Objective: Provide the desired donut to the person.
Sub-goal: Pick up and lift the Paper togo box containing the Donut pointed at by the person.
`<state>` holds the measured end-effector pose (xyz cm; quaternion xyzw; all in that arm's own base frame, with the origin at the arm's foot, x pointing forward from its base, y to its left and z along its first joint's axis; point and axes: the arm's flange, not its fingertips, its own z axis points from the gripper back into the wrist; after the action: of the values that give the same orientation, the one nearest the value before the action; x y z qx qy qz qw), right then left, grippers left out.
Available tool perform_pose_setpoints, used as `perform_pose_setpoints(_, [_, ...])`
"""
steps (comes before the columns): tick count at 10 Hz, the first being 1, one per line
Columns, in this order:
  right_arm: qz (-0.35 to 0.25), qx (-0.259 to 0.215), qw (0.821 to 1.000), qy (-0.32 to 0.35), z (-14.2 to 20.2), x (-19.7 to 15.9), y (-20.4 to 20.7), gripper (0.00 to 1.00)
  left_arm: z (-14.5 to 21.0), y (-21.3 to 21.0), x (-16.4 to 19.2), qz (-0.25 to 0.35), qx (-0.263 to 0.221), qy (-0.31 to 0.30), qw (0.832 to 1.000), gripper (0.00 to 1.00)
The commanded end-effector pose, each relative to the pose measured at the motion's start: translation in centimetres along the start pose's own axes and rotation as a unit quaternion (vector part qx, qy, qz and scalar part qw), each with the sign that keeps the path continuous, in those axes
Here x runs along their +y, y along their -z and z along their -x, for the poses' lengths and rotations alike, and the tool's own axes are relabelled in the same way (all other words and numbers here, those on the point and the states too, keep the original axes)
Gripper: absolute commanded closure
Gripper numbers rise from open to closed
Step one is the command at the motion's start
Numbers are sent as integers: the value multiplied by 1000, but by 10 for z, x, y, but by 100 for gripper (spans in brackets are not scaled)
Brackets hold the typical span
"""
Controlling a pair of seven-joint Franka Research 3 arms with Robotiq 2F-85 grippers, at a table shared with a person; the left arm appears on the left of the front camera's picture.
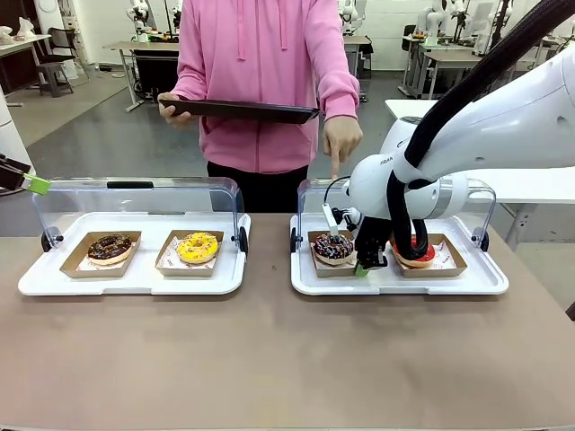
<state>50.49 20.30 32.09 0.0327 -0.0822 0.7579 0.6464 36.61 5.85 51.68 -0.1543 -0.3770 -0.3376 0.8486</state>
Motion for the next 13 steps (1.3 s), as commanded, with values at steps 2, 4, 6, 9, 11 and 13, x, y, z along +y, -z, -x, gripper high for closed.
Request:
perform_pose_setpoints(2, [0,0,1000,-3,-1,7,-11,100,1,0,1,6,-4,0,1000,0])
perform_pose_setpoints(4, [10,-18,999,-30,6,41,-49,100,1,0,1,6,-4,0,1000,0])
perform_pose_setpoints(6, [17,0,999,-40,15,85,-99,100,1,0,1,6,-4,0,1000,0])
perform_pose_setpoints(9, [41,2,993,-108,-10,143,-178,100,1,0,1,6,-4,0,1000,0])
perform_pose_setpoints(11, [120,-6,989,-83,-21,146,-229,100,1,0,1,6,-4,0,1000,0])
perform_pose_setpoints(13, [156,-18,985,-68,-27,151,-276,100,1,0,1,6,-4,0,1000,0])
